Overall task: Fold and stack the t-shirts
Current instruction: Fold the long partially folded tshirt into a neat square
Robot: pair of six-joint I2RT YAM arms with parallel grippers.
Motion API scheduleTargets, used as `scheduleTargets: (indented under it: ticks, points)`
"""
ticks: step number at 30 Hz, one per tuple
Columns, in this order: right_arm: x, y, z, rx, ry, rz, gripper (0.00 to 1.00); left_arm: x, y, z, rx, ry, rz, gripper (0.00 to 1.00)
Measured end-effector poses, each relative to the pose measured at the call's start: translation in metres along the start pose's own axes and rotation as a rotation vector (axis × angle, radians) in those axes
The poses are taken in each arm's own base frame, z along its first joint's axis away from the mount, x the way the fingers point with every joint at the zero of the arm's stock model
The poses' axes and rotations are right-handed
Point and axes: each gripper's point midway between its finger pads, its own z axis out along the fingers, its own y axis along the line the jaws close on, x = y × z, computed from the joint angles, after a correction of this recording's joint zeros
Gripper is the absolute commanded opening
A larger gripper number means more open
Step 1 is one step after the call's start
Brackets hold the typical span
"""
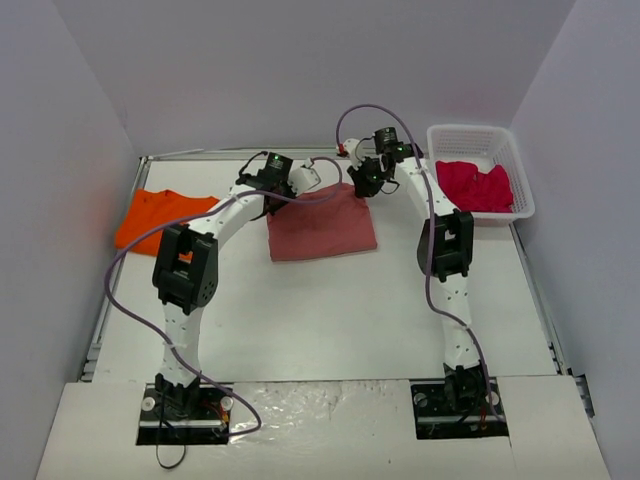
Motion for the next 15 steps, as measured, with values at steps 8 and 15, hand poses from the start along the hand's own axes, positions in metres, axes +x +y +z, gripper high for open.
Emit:
scheduleTargets:
  ticks: [8, 15]
  points:
    - [0.007, -0.006, 0.017, 0.010, 0.000, 0.011, 0.02, 0.002, 0.002, 0.024, -0.025, 0.022, -0.001, 0.02]
    - [0.018, -0.013, 0.035, 0.027, 0.012, 0.033, 0.30, 0.014, -0.005, 0.049, -0.026, 0.069, 0.005, 0.02]
